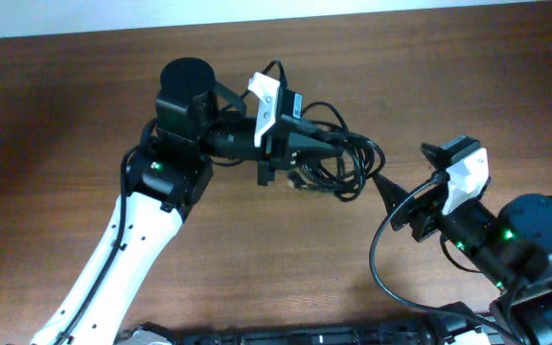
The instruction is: Untangle cables
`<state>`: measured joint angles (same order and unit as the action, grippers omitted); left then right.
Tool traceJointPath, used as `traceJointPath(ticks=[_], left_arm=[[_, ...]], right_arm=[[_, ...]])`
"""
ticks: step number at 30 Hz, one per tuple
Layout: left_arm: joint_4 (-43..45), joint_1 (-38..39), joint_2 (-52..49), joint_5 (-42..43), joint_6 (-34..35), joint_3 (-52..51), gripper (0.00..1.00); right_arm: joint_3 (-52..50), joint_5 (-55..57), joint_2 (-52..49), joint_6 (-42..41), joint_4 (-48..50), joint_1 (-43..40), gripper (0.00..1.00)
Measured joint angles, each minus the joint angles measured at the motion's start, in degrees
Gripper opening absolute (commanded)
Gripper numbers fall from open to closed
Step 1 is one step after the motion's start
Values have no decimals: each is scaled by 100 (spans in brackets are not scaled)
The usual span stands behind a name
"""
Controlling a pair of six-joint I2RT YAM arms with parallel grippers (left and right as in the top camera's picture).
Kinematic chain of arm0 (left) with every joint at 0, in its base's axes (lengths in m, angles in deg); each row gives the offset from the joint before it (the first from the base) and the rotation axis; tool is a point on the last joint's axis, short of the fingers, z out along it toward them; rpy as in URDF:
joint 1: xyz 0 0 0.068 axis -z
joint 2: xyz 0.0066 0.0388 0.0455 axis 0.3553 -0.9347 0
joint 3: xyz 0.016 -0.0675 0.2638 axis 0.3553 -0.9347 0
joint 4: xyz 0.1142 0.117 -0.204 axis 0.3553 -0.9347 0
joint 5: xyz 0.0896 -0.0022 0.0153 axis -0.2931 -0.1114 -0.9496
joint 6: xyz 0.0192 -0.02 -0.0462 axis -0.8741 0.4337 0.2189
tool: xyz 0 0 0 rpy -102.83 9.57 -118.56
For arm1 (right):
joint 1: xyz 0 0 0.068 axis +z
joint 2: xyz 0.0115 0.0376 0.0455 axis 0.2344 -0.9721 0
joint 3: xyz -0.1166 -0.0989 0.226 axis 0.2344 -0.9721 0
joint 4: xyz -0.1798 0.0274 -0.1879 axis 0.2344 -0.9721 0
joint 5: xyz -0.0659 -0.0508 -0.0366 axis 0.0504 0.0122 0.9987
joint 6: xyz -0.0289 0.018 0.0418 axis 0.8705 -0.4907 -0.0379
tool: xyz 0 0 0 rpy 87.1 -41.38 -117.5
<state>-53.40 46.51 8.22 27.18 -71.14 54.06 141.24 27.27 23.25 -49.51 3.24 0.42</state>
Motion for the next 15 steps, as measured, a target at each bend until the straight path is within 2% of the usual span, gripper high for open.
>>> traceJointPath(ticks=[15], left_arm=[[-11,-243,0,-122,0,0,0]], right_arm=[[0,-643,136,44,831,0,83]])
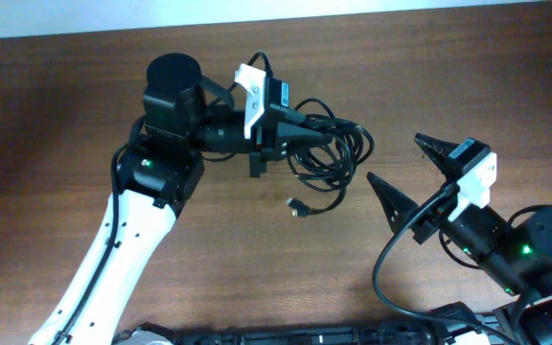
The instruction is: Untangle cables
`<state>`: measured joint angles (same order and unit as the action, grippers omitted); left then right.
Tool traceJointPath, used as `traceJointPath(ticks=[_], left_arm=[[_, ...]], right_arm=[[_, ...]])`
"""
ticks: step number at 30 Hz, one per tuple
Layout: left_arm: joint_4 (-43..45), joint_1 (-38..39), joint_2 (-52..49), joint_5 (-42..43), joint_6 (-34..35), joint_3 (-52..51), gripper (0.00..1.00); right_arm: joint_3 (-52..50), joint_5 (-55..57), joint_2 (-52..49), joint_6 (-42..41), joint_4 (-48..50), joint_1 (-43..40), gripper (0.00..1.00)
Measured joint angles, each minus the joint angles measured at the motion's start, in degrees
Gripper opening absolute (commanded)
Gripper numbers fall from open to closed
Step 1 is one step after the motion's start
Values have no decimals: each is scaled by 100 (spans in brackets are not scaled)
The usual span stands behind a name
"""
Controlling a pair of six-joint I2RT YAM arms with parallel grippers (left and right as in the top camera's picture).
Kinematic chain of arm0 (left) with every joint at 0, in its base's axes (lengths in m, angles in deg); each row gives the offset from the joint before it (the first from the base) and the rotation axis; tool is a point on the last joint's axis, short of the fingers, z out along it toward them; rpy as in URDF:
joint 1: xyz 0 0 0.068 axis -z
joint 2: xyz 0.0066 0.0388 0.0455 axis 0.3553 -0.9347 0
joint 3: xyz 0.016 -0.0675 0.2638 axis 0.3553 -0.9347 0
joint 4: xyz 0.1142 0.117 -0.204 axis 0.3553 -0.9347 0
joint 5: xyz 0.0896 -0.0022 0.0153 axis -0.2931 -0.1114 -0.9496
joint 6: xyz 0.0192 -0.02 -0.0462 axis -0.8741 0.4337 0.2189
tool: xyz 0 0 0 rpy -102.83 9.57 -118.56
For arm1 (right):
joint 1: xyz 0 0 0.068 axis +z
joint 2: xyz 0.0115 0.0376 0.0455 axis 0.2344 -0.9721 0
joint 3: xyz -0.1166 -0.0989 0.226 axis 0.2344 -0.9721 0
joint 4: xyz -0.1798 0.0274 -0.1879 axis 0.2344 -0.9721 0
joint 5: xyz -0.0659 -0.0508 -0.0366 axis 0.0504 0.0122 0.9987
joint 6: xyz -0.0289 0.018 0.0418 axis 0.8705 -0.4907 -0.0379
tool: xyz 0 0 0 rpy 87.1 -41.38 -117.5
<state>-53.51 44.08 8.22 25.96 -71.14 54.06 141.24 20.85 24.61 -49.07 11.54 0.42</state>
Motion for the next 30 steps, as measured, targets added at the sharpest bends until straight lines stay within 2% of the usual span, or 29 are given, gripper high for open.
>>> traceJointPath(ticks=[4,7,9,11,14,17,25,26,27,29,30], left_arm=[[9,186,0,7,-2,0,0],[9,433,0,7,-48,0,0],[11,538,0,7,-87,0,0],[11,664,0,7,-133,0,0],[24,719,0,7,-162,0,0],[37,721,0,0,-177,0,0],[94,822,0,-13,-197,0,0],[177,890,0,-11,-201,0,0],[227,942,0,-13,-205,0,0],[313,1021,0,-15,-214,0,0],[328,1054,0,-20,-214,0,0]], right_arm=[[0,-61,0,0,184,0,82],[0,-101,0,-7,208,0,74],[0,-105,-2,15,205,0,66],[0,-120,-2,15,201,0,49],[0,-140,-2,15,205,0,41],[0,-208,-2,0,221,2,29],[0,-369,0,-7,234,4,29],[0,-398,0,-7,232,4,26],[0,-413,0,-4,234,4,22],[0,-461,11,-20,234,4,4],[0,-507,13,-22,225,4,4]])
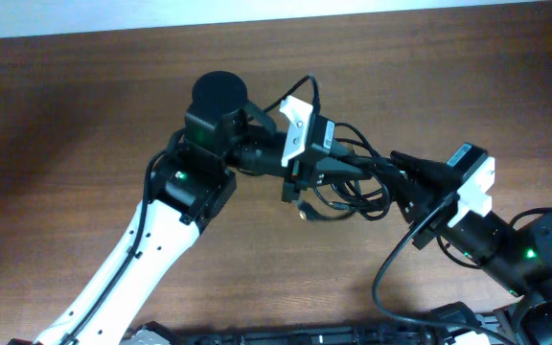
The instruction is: Untangle cables
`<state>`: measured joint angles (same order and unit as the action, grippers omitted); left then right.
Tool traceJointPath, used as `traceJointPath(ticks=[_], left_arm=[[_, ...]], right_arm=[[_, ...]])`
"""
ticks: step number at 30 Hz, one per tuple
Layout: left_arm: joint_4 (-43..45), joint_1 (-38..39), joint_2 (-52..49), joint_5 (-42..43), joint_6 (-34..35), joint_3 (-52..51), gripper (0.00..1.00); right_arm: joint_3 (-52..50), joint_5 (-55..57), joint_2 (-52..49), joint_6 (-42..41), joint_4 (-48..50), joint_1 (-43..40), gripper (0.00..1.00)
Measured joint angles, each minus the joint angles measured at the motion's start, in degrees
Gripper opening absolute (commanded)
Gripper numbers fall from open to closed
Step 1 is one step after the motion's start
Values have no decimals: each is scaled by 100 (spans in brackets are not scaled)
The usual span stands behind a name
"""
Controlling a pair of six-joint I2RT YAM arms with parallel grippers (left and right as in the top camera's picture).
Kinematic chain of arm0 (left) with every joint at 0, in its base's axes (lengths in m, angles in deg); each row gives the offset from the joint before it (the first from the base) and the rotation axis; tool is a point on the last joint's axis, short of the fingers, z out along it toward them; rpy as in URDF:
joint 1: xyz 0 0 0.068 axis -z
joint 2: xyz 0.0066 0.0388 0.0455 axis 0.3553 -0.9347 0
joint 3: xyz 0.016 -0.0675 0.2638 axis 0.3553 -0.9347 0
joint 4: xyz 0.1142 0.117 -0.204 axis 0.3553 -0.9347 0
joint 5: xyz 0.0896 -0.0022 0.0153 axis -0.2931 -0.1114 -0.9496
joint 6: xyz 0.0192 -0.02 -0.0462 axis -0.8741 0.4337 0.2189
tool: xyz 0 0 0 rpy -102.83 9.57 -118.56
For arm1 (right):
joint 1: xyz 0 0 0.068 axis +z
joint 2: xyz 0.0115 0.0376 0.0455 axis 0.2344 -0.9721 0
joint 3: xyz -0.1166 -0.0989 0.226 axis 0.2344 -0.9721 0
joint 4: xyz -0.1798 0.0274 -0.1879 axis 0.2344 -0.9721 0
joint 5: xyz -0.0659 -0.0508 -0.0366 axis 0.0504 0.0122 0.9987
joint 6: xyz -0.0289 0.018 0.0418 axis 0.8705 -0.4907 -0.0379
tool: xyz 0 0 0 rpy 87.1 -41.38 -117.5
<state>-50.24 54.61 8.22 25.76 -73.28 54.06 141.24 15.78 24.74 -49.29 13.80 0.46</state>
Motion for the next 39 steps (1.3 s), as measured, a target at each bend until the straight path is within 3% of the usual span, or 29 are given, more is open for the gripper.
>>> traceJointPath(ticks=[12,26,39], left_arm=[[-197,70,0,-173,0,2,0],[-728,160,0,-254,-7,66,0],[-887,232,0,-435,-7,68,0]], right_arm=[[-4,317,17,79,-63,44,4],[-103,417,7,1648,365,68,4],[-105,691,7,2046,249,98,4]])
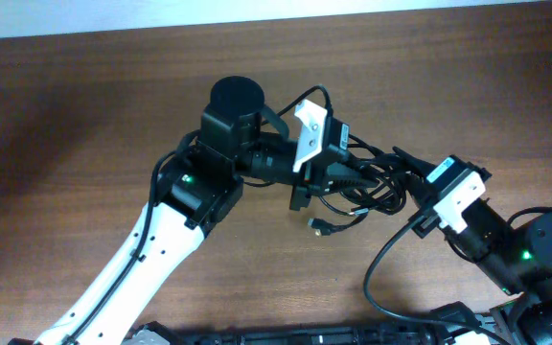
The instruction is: Untangle cables
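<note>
A tangle of black cables (377,187) hangs between my two grippers at the table's middle right. One plug end (317,226) dangles below the tangle. My left gripper (355,178) points right and is shut on the left side of the tangle. From the lower right, my right gripper (402,172) reaches up-left into the tangle's right side. Its fingers (412,160) lie close together among the loops, shut on cable. The contact itself is partly hidden by the loops.
The brown wooden table (84,105) runs to a pale edge at the back. The right arm's own black lead (381,268) loops over the table at the lower right. Both arm bases crowd the front edge.
My right gripper had its fingers spread around the tangle's right side; now it is deeper in and shut on cable. The left gripper and tangle have shifted slightly right, with the plug hanging lower.
At first my left gripper held the tangle at centre, with the right gripper just to its right. Then the left gripper was further back-left, and the right stood wide open. Later both met further right, the right's fingers around the cables, and now both hold the tangle.
</note>
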`<state>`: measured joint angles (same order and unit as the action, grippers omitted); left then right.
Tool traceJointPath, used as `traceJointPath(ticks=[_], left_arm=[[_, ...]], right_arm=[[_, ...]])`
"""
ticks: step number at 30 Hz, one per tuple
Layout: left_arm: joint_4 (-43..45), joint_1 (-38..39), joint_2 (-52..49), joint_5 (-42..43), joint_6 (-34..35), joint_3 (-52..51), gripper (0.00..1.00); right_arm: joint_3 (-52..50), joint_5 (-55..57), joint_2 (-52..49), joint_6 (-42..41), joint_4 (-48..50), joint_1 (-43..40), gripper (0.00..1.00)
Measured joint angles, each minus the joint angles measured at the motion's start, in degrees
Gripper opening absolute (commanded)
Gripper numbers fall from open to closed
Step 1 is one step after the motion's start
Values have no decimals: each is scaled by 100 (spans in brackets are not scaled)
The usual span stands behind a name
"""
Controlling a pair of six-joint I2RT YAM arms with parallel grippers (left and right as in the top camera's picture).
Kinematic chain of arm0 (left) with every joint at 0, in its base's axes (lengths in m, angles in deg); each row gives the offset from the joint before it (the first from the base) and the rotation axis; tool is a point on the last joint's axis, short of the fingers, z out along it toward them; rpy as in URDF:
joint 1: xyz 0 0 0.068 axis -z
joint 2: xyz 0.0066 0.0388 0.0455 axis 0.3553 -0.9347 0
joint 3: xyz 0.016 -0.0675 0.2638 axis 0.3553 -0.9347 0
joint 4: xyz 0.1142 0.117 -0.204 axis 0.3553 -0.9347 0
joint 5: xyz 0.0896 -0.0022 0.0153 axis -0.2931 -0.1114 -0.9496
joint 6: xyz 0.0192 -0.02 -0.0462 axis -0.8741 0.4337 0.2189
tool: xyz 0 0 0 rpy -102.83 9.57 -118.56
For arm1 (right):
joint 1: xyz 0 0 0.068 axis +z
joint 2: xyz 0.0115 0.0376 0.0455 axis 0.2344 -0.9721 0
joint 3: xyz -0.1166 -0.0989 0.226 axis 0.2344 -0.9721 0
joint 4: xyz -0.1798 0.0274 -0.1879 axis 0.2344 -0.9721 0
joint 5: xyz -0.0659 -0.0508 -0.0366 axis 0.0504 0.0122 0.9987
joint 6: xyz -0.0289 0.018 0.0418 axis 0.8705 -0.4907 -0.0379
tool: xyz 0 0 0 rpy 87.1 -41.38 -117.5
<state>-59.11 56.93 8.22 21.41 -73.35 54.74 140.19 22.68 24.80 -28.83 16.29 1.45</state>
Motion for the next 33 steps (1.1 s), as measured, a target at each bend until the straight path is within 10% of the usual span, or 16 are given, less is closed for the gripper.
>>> traceJointPath(ticks=[9,18,33], left_arm=[[-260,31,0,-258,-17,20,0],[-382,31,0,-859,-17,-37,0],[-295,-645,0,-1049,341,-61,0]], right_arm=[[-4,343,0,376,-179,13,24],[39,1121,7,-741,-1137,-90,98],[42,693,7,-986,-1412,-105,99]])
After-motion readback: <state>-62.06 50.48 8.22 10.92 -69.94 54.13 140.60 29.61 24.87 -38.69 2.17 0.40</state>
